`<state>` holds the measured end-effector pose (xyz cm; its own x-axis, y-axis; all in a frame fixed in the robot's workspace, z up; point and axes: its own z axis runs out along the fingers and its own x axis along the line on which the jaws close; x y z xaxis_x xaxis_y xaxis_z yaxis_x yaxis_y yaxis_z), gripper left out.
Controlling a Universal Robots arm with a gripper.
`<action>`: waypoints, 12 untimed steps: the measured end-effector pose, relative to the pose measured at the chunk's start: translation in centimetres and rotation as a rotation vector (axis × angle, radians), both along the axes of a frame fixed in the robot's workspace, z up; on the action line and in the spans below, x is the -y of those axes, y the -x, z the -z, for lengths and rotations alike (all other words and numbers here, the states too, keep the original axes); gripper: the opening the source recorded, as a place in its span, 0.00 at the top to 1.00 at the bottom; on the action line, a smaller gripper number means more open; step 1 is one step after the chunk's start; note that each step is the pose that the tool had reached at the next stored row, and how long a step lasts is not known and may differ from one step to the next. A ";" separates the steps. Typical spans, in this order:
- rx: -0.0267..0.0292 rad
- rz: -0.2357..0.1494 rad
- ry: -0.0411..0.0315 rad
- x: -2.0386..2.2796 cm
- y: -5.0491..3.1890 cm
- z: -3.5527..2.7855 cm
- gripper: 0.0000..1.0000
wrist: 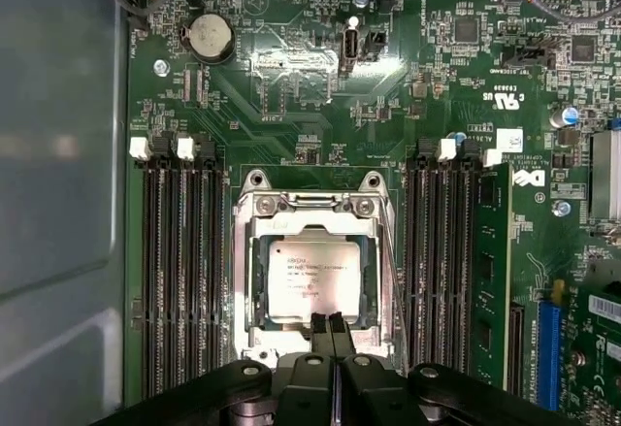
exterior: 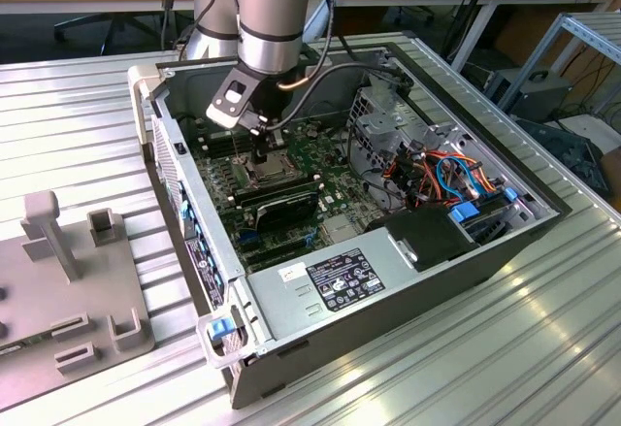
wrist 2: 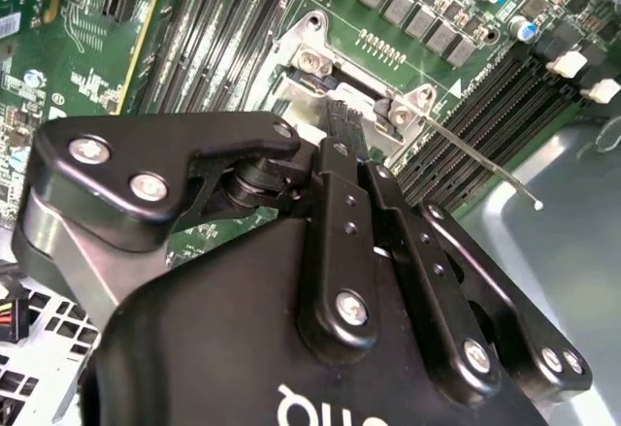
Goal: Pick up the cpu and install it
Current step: 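Close the cpu cover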
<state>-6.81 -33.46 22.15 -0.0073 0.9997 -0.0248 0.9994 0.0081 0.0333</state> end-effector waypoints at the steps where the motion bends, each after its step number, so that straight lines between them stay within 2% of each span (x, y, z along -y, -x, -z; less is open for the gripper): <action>1: -0.0007 0.000 -0.0001 0.00 0.04 0.66 0.89; 12: -0.0006 0.000 -0.0001 0.00 0.06 1.22 0.89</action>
<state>-6.87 -33.46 20.92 -0.0073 0.9997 -0.0247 0.9994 0.0081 0.0327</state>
